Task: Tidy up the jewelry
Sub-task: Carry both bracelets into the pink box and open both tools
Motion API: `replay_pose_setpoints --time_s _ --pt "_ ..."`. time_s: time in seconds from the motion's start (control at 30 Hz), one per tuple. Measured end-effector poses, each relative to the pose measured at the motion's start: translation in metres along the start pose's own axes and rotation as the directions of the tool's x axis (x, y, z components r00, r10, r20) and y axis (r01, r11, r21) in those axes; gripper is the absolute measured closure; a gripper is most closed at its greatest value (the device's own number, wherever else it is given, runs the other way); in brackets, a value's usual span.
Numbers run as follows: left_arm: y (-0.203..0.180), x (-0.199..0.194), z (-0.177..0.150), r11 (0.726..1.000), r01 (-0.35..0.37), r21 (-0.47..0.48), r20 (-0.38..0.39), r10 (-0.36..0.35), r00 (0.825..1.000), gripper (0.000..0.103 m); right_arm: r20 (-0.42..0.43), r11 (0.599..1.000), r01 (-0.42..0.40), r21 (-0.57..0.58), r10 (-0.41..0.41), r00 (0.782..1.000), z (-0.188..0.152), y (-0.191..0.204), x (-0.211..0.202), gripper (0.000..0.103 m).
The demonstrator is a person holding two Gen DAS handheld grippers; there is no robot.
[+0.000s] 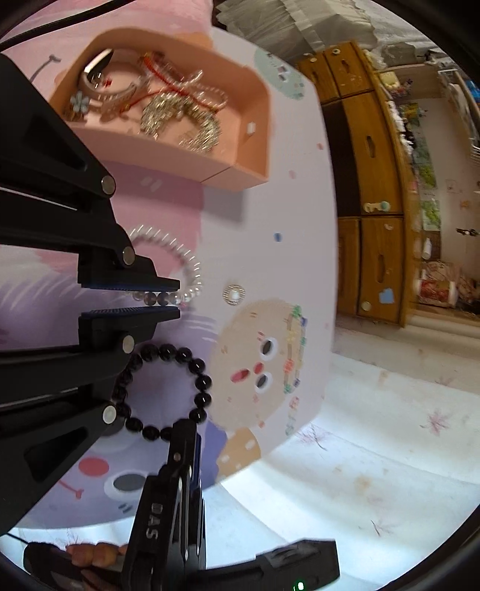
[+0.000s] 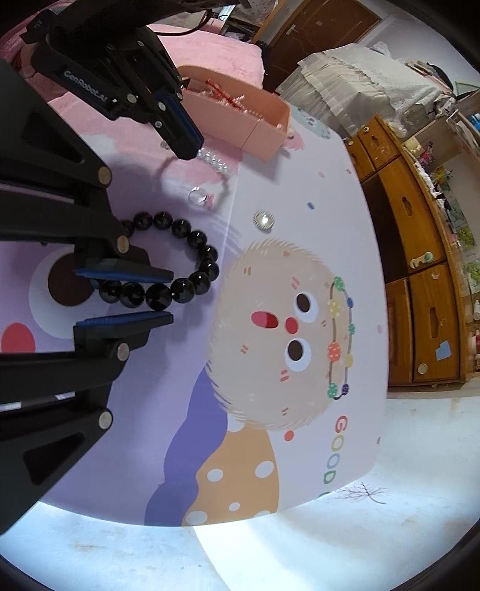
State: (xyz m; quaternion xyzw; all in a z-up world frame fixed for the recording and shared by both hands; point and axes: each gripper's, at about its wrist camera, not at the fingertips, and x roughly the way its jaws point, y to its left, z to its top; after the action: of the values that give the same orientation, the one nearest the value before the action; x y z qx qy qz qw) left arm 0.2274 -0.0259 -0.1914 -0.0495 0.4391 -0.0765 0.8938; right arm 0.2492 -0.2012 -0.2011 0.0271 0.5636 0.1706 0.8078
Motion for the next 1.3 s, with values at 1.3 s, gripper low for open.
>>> replay_pose_setpoints --time_s 1.3 --pt "0.143 -0.148 0.062 0.993 0.108 0.046 0.18 -0.114 0.977 0.097 0.308 0.966 -0.136 -0.219 0.2 0.93 0.069 0.218 -0.088 0.088"
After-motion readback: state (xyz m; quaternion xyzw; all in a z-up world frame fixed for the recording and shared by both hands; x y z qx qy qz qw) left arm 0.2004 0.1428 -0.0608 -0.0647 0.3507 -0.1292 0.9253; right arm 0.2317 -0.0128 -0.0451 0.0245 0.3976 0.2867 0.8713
